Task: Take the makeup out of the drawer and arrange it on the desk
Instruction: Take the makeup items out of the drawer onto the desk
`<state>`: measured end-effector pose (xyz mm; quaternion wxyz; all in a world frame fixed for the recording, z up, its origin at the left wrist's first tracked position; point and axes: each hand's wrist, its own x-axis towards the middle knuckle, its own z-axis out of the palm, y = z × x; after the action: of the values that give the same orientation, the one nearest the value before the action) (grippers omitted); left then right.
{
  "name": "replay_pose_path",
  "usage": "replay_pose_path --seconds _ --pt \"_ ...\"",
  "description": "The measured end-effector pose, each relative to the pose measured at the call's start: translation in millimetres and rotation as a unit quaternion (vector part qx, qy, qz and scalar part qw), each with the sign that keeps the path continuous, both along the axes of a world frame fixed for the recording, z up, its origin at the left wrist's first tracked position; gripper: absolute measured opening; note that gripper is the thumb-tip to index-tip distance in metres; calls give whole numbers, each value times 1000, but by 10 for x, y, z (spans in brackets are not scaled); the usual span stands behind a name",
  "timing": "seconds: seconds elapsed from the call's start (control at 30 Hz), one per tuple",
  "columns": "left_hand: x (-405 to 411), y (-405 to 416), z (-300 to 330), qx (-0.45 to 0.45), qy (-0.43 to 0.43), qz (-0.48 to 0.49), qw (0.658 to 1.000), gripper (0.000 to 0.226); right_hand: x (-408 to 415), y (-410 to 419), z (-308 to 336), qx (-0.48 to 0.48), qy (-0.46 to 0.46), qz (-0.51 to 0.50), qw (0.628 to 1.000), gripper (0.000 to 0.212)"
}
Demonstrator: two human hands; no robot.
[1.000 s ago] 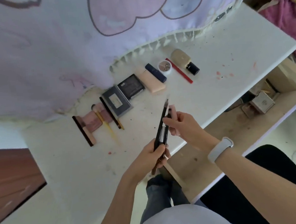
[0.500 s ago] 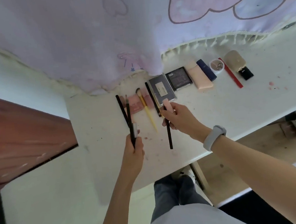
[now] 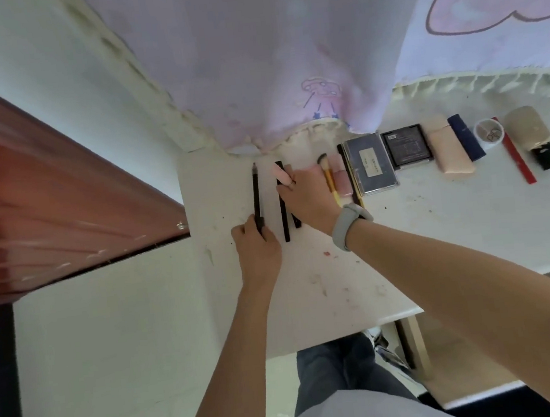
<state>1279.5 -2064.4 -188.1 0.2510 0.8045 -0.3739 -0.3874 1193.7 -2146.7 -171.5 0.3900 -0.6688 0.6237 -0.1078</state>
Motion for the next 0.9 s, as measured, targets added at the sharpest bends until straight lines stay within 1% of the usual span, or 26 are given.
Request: replay_pose_path --seconds 0.1,0.23,0.3,0.37,0.43,0.5,0.57,0.63,0.73,0.8,0.9 --pt "5 -45 -37 6 -19 15 1000 30 -55 11 -23 15 -49 -54 997 21" --pt "-28 -55 -50 10 -49 13 999 25 -220 130 -38 74 -121 -100 985 20" --pt "-52 -82 -37 23 -45 13 999 32 -308 234 -42 93 -133 -107 981 29" --pt "-59 -100 -22 26 -45 10 999 39 -398 362 -60 103 -131 -117 979 44" --pt "-34 -99 -20 22 -63 6 998 41 -471 481 -79 106 -142 -135 975 47" --pt "-8 -78 -24 15 -77 -10 997 35 -519 567 -88 81 -130 -134 979 42" --pt "0 -52 -39 8 -77 -39 996 33 -554 625 -109 38 -84 -118 989 38" --pt "-5 -34 -53 4 -81 -79 994 36 -568 673 -132 16 -53 -113 992 37" --pt "-26 -21 -71 -1 -87 -117 989 43 -551 746 -169 27 -66 -112 991 39" --pt "-39 -17 -93 1 -105 -137 985 50 -549 788 -207 19 -56 -104 993 39" --pt "-45 -21 -124 0 -139 -156 978 53 -552 831 -248 -7 -24 -90 996 42"
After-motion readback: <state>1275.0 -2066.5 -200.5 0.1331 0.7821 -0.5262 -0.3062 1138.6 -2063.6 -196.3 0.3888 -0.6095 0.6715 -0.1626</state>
